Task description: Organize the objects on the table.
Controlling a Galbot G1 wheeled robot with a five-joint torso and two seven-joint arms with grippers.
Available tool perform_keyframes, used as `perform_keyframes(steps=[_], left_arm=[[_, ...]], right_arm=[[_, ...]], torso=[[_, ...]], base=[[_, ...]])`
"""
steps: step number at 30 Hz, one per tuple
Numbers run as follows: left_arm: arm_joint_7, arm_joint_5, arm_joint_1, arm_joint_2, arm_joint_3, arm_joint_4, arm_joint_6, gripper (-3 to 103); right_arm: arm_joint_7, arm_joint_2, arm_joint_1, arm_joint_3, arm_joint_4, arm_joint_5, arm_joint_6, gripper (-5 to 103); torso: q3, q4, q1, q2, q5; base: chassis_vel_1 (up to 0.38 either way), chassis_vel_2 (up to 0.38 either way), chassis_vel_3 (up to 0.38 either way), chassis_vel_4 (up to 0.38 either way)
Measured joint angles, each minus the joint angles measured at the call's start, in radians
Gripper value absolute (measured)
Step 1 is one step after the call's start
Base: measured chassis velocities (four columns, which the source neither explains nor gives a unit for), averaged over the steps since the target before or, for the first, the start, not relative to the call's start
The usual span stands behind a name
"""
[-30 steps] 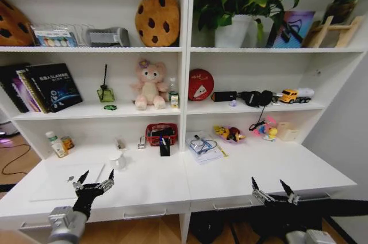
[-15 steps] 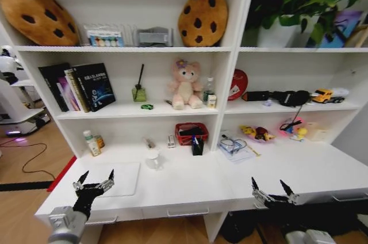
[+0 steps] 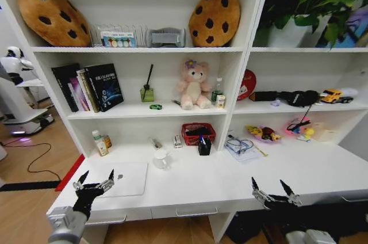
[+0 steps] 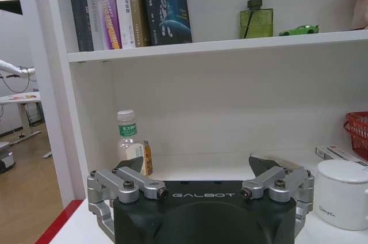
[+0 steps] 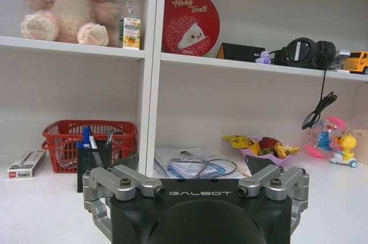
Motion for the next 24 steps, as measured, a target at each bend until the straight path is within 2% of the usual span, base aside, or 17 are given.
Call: perform_keyframes(steps=[12, 13, 14, 17, 19, 24], left_arm=[[0.0, 0.0, 0.0, 0.0, 0.0, 0.0, 0.0, 100], [0.0, 0.0, 0.0, 0.0, 0.0, 0.0, 0.0, 100], [0.0, 0.0, 0.0, 0.0, 0.0, 0.0, 0.0, 100], [0.0, 0.0, 0.0, 0.0, -0.001, 0.0, 0.0, 100], [0.0, 0.0, 0.0, 0.0, -0.001, 0.0, 0.0, 100], [-0.001, 0.0, 0.0, 0.0, -0.001, 0.0, 0.0, 100]], right_arm=[[0.0, 0.0, 0.0, 0.0, 0.0, 0.0, 0.0, 100], [0.0, 0.0, 0.0, 0.0, 0.0, 0.0, 0.0, 100], [0.0, 0.0, 0.0, 0.0, 0.0, 0.0, 0.0, 100], [0.0, 0.0, 0.0, -0.001, 0.0, 0.0, 0.0, 100], [0.0, 0.0, 0.0, -0.001, 0.0, 0.0, 0.0, 100], [0.0, 0.0, 0.0, -0.001, 0.0, 0.0, 0.0, 100]], torso=[[0.0, 0.0004, 0.0, 0.0, -0.0003], [0.0, 0.0004, 0.0, 0.0, 0.0014], [0.0, 0.0004, 0.0, 0.0, 0.0014], [0.0, 0.0001, 0.0, 0.0, -0.001], [0.0, -0.0004, 0.0, 0.0, -0.0003], [0.0, 0.0008, 0.0, 0.0, 0.0004]], base=[[0.194, 0.218, -0.209, -0.201], [0.265, 0.237, -0.273, -0.252], [0.265, 0.237, -0.273, -0.252], [0.2, 0.258, -0.265, -0.231], [0.189, 0.165, -0.206, -0.191], [0.056, 0.041, -0.029, -0.036]])
